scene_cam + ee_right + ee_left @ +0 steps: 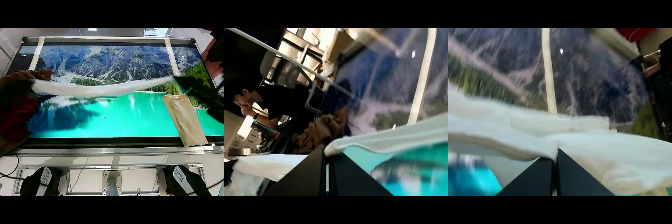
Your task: Fold the shirts.
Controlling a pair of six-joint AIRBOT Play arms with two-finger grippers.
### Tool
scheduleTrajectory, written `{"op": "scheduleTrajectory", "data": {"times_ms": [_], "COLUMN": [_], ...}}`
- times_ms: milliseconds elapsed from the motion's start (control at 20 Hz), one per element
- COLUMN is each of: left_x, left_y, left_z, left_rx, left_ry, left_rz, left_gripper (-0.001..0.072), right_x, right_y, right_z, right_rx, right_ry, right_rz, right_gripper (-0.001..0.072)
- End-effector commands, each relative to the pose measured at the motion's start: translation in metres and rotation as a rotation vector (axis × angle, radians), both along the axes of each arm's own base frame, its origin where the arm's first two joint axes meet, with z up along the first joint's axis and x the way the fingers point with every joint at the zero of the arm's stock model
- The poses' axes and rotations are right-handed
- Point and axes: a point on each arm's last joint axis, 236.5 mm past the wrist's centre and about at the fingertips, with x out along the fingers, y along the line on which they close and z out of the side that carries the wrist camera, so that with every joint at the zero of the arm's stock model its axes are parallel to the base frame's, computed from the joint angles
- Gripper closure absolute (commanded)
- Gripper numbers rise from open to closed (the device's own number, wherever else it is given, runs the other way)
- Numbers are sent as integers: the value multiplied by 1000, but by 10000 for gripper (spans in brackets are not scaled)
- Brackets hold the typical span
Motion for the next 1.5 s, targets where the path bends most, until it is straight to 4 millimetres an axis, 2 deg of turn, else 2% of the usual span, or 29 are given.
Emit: {"op": "scheduleTrajectory", "data": {"times_ms": [0, 100, 200, 300, 350, 400, 500, 600, 750, 850, 950, 1050, 1150, 1250, 1350, 1450], "left_x": [-44, -75, -103, -122, -124, -121, -104, -77, -32, -4, 21, 50, 83, 123, 156, 165], "left_y": [-33, -48, -49, -38, -30, -21, -5, 0, 6, 8, -5, -16, -10, 15, 35, 39], "left_z": [154, 221, 274, 305, 307, 301, 265, 213, 126, 57, -22, -98, -164, -205, -234, -263], "left_rx": [182, 283, 364, 416, 433, 440, 449, 410, 259, 172, 135, 196, 301, 324, 247, 231], "left_ry": [-366, -537, -674, -735, -719, -677, -511, -301, -24, 139, 295, 383, 434, 456, 447, 485], "left_rz": [-24, 11, 113, 234, 282, 314, 320, 227, 66, 9, -50, -46, 29, 173, 295, 310], "left_gripper": [692, 692, 692, 692, 693, 693, 693, 693, 692, 693, 693, 693, 693, 693, 693, 693], "right_x": [-80, -129, -174, -199, -198, -187, -148, -100, -28, 17, 57, 94, 129, 159, 184, 197], "right_y": [24, 23, 4, -23, -30, -33, -35, -37, -42, -44, -38, -30, -24, -19, -16, -20], "right_z": [157, 216, 257, 271, 267, 256, 225, 193, 140, 94, 40, -19, -77, -128, -171, -206], "right_rx": [-284, -487, -675, -792, -822, -830, -809, -764, -666, -650, -655, -698, -749, -772, -754, -732], "right_ry": [-421, -558, -613, -562, -522, -470, -340, -226, -68, 37, 152, 260, 341, 399, 441, 502], "right_rz": [-162, -362, -603, -776, -790, -760, -632, -487, -278, -172, -77, -14, 13, 19, 17, 3], "right_gripper": [681, 681, 681, 682, 682, 682, 682, 682, 681, 681, 681, 681, 681, 681, 681, 681]}}
